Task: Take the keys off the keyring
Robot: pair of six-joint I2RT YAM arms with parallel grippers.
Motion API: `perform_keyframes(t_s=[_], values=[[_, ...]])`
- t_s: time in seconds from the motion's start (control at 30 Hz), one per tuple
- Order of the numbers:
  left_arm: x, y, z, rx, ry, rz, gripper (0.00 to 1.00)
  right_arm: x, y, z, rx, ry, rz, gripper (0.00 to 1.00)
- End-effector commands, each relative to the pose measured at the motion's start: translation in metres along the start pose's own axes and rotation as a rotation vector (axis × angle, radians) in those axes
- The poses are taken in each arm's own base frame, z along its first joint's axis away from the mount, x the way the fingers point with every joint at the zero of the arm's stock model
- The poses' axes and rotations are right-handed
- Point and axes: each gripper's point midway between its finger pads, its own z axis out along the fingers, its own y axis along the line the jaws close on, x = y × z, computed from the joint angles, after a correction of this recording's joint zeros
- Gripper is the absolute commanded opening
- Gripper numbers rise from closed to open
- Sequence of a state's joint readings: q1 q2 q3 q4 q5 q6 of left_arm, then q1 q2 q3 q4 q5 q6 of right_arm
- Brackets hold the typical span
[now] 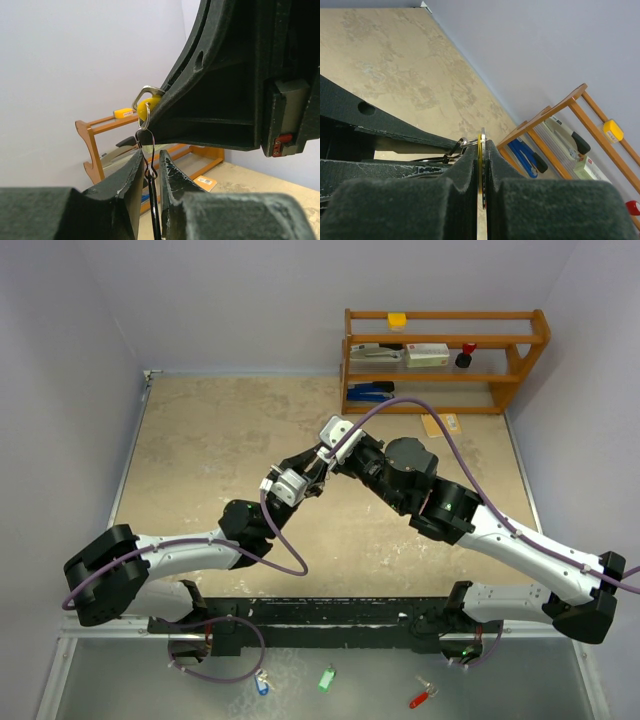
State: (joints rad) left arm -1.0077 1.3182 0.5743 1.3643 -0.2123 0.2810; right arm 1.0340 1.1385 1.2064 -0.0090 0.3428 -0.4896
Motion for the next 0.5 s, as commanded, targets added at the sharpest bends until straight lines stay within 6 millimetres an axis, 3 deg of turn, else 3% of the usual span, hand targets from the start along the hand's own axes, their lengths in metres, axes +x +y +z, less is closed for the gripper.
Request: perform_keyframes(t_s=[0.0,0.23,0.47], values=[[-0.0230,0.0074,0.0079,-0.020,-0.072,-0.014,0.14,-0.0192,-0.0111,-0.0020,0.043,-0.067,0.030,0.00],[-0.0267,0.0077,0.0069,-0.013,-0.088,-0.011,0.13,-0.0182,-0.0111,-0.0021,0.046,-0.065,0.032,0.00],[-0.0297,0.0099,0.0059,-0.005,-0.073,-0.013,0.00,-0.0169,-0.0143,-0.0038,0.062,-0.060,0.035,0.00]])
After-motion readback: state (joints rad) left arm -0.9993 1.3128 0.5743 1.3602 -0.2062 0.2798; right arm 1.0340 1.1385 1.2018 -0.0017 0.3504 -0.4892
